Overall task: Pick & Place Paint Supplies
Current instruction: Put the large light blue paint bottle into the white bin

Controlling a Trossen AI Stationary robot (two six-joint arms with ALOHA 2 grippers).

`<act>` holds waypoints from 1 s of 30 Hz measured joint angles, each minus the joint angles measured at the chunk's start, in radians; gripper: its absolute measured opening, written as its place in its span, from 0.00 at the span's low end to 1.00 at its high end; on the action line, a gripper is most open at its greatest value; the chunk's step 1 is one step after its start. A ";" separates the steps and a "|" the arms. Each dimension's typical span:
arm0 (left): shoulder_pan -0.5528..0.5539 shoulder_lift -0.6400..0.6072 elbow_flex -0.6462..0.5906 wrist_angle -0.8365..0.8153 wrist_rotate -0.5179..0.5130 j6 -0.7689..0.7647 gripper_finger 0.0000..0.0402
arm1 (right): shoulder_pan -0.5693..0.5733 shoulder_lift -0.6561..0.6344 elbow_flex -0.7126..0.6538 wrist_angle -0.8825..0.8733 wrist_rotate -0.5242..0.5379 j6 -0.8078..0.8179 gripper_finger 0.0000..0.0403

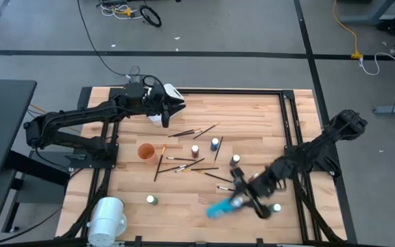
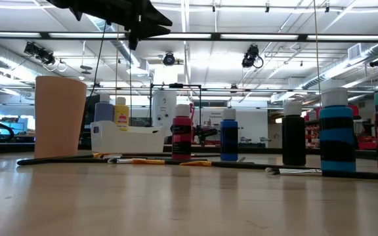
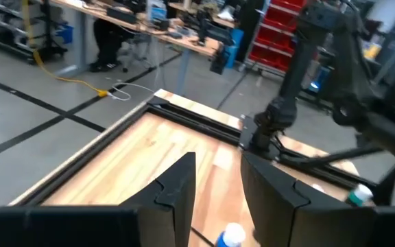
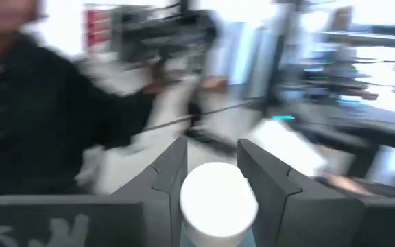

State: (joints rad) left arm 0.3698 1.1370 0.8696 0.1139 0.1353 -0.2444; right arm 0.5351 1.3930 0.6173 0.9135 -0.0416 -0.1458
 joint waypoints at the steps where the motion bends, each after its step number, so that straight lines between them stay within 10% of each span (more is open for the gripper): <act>1: 0.000 0.000 0.000 -0.004 0.020 0.013 0.31 | -0.029 0.000 0.009 0.001 0.033 0.003 0.27; 12: 0.008 -0.085 0.000 -0.023 0.239 0.179 0.31 | -0.447 0.000 0.191 -0.136 0.343 -0.052 0.27; 30: 0.008 -0.491 0.000 -0.060 0.094 0.273 0.31 | -0.853 0.506 0.802 -0.448 0.128 0.056 0.27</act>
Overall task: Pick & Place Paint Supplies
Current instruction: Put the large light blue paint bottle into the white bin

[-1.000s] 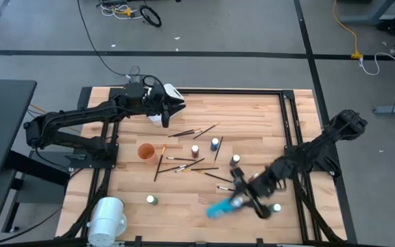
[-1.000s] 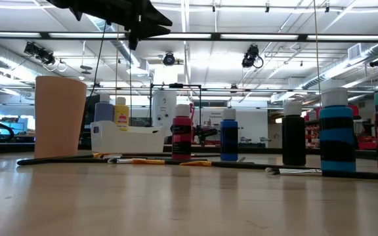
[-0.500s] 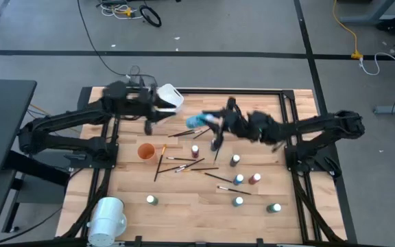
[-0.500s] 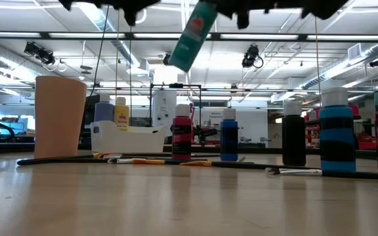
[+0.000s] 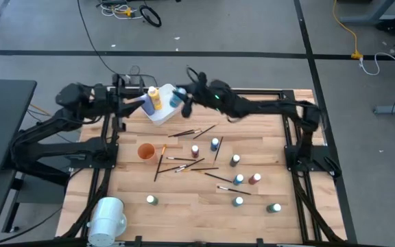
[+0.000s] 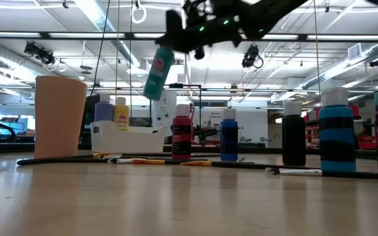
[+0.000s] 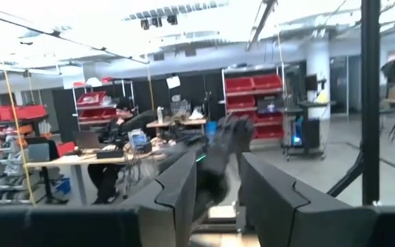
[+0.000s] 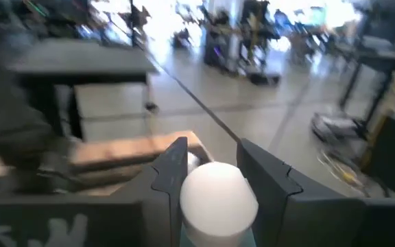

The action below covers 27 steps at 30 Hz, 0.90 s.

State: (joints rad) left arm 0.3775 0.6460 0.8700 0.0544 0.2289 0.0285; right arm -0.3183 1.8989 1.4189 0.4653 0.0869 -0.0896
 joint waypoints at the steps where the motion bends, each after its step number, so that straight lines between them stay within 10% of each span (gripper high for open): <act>1: 0.000 -0.008 0.000 -0.002 0.000 -0.015 0.31 | -0.017 0.038 0.050 -0.026 0.000 0.002 0.27; 14: 0.000 -0.066 0.000 -0.032 0.001 -0.062 0.31 | -0.158 0.459 0.543 -0.210 -0.170 0.119 0.27; 27: 0.000 -0.064 0.000 -0.045 0.000 -0.043 0.31 | -0.172 0.481 0.609 -0.285 -0.210 0.125 0.27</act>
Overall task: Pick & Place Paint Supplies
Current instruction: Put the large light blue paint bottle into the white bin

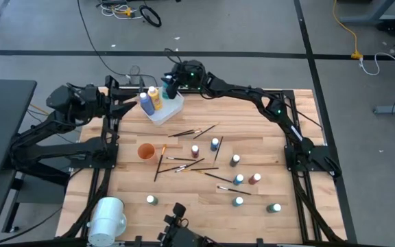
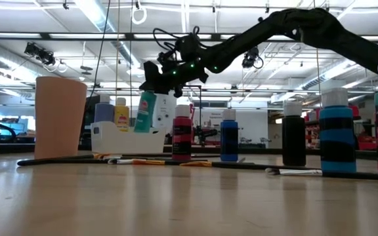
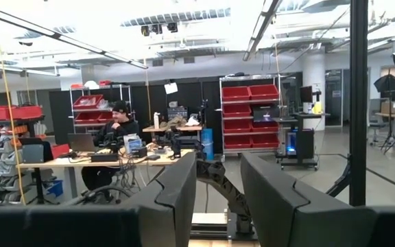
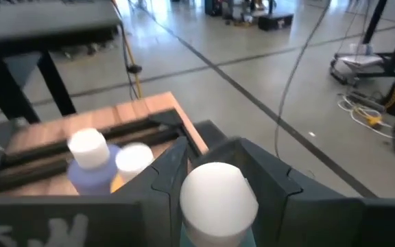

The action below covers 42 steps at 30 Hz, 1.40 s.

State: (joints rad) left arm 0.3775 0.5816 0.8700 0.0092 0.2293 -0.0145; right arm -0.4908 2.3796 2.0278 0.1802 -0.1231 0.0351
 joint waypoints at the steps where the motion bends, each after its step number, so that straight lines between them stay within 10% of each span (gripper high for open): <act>1: 0.000 0.000 0.000 0.000 0.000 -0.003 0.31 | -0.001 -0.001 0.000 0.003 -0.005 0.010 0.27; 10: 0.000 0.000 0.000 0.000 0.000 -0.015 0.31 | 0.004 -0.002 0.000 -0.027 0.015 0.198 0.28; 28: 0.000 0.001 0.000 -0.046 0.000 0.005 0.31 | 0.158 0.006 0.000 -0.108 0.307 0.126 0.28; 42: 0.000 0.001 0.000 -0.082 0.000 0.006 0.31 | 0.230 0.005 0.000 -0.040 0.338 0.105 0.28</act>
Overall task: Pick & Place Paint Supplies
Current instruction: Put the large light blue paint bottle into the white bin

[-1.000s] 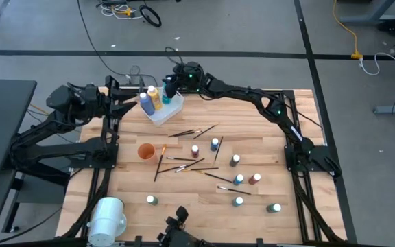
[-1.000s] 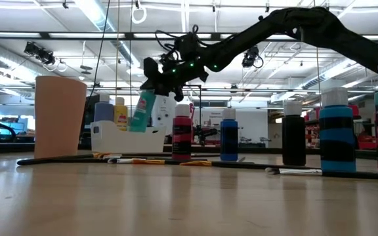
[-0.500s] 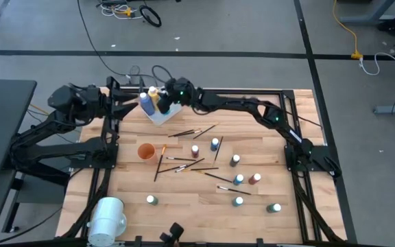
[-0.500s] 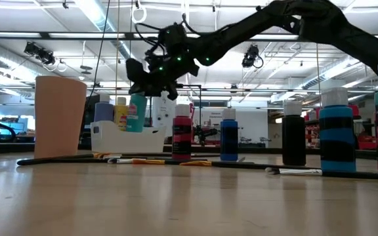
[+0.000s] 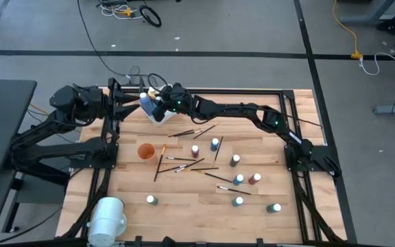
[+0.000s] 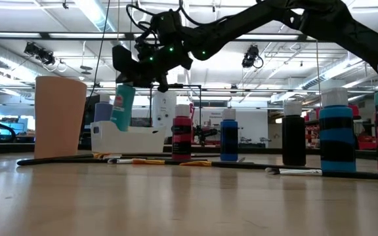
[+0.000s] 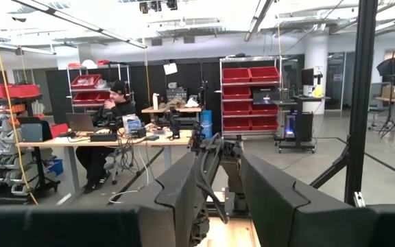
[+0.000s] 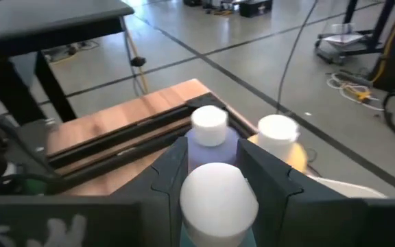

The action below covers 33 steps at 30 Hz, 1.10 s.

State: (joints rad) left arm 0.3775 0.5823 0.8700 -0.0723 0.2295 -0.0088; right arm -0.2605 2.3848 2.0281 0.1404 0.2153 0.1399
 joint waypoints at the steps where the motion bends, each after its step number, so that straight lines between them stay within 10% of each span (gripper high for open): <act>1: 0.000 0.000 0.000 0.000 0.000 -0.002 0.31 | 0.000 0.000 0.000 0.004 0.000 -0.001 0.28; 33: 0.000 0.000 0.000 -0.001 0.000 0.000 0.31 | -0.003 -0.001 -0.140 0.175 -0.132 -0.005 0.37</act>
State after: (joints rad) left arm 0.3775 0.5823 0.8700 -0.0733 0.2295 -0.0086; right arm -0.2634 2.3837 1.8877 0.3153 0.0834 0.1347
